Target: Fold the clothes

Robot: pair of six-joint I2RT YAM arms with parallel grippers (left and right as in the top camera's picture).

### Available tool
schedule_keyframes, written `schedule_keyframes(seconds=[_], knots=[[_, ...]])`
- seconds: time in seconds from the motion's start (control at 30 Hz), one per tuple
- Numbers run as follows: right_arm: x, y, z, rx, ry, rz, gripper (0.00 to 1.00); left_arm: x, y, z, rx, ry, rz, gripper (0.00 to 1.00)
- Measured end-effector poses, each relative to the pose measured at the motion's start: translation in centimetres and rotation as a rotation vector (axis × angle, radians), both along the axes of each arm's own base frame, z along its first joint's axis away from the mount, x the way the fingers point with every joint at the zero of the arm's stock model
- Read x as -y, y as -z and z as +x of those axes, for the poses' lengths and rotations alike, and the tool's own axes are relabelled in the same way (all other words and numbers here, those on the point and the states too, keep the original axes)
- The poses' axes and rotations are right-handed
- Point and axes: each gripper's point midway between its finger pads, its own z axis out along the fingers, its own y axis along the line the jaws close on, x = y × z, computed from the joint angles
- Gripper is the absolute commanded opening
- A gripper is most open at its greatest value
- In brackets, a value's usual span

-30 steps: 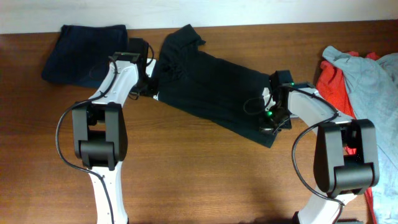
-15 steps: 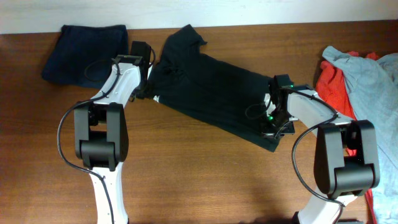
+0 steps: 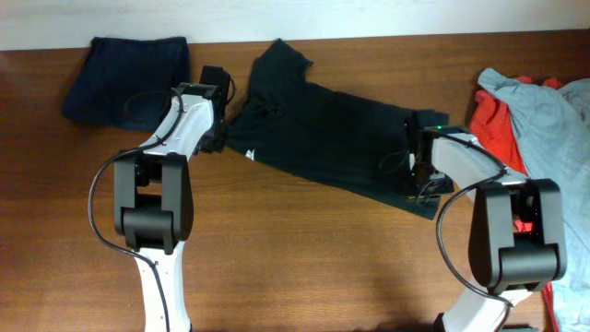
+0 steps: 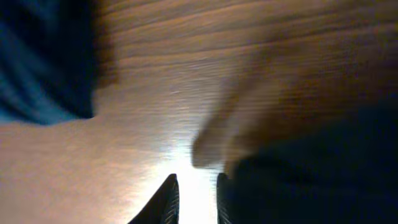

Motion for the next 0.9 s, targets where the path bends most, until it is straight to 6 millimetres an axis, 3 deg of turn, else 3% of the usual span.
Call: schedule_keyframes(seconds=[0.2,0.37,0.47,0.57,0.67,0.77,0.9], knots=[[0.9,-0.8,0.4,-0.011,0.023,0.014,0.04,-0.9,-1.3,-0.5,0.001,-0.076,0.046,0.44],[-1.0,-4.3,3.5,0.051,0.011,0.127,0.08,0.2,-5.5,2.1,0.114,-0.098,-0.026,0.46],[-3.4,-7.9,6.4,0.136,-0.034,0.269,0.09,1.4,-8.4,3.0,0.178,-0.096,-0.119,0.51],[-6.2,-10.9,8.9,0.228,-0.134,0.384,0.09,1.9,-8.7,3.2,0.175,-0.121,-0.276,0.51],[-8.7,-11.8,10.3,0.292,-0.235,0.417,0.09,1.8,-8.4,3.1,0.155,-0.158,-0.437,0.44],[-12.4,-12.4,11.4,0.356,-0.365,0.444,0.08,1.2,-8.4,2.8,0.132,-0.202,-0.585,0.42],[-16.4,-12.8,11.6,0.393,-0.478,0.475,0.08,1.6,-8.6,2.3,0.104,-0.212,-0.673,0.32]])
